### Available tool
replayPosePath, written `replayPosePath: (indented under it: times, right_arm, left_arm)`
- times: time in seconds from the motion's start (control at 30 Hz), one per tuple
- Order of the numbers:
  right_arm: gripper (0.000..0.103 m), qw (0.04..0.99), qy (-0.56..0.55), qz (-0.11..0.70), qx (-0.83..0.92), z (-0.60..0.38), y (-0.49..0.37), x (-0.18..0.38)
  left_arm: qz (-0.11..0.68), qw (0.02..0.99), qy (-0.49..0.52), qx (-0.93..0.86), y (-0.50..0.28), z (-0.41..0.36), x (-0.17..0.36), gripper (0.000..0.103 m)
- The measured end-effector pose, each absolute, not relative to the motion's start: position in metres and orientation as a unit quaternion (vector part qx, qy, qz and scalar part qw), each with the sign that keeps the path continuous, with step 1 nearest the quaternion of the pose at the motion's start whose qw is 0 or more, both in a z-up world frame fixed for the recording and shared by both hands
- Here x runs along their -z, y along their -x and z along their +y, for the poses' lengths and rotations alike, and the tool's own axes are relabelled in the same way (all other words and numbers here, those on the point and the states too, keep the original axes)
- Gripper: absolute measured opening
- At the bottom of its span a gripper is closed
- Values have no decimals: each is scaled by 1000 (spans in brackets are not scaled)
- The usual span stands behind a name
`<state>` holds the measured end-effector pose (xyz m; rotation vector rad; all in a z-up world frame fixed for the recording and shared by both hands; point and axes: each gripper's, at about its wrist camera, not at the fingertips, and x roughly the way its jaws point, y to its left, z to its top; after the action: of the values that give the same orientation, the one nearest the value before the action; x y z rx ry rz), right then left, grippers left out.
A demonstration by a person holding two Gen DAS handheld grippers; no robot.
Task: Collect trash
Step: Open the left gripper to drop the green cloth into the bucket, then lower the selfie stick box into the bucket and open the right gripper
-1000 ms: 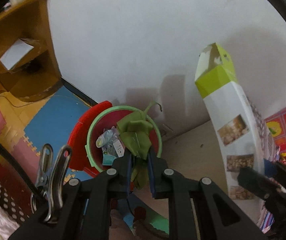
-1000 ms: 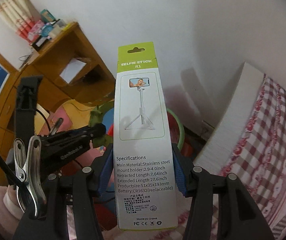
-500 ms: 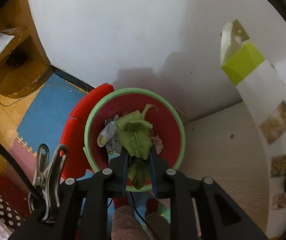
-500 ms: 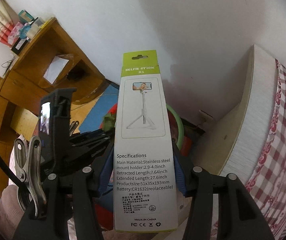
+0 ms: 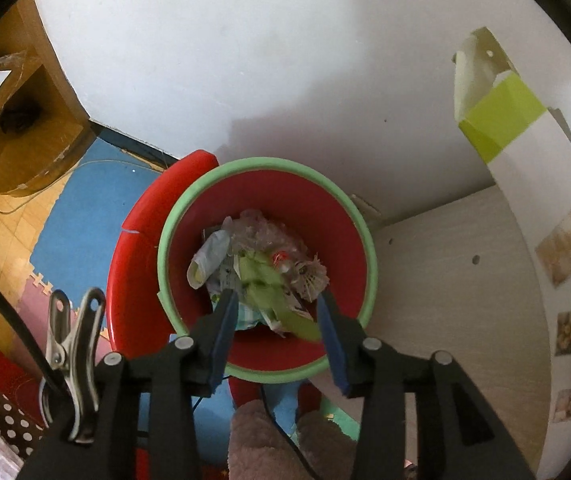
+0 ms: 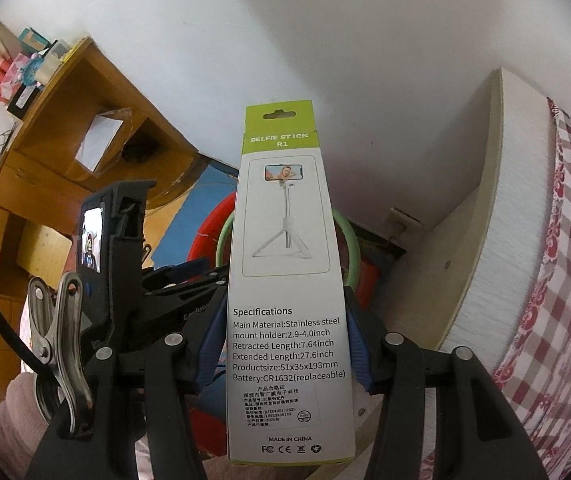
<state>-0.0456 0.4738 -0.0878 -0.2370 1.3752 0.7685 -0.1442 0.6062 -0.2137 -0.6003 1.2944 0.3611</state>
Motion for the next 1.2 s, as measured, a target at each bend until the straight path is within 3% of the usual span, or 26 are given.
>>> replayPosePath:
  times: [0.4,1.2]
  right_arm:
    - [54,674,119,639,-352,484,47,105]
    - [54,583,203,727,-299,555,37,209]
  left_arm:
    - [582,740,283,-183,161,623,199,49]
    - [560,733,290,-254,213,654,169,55]
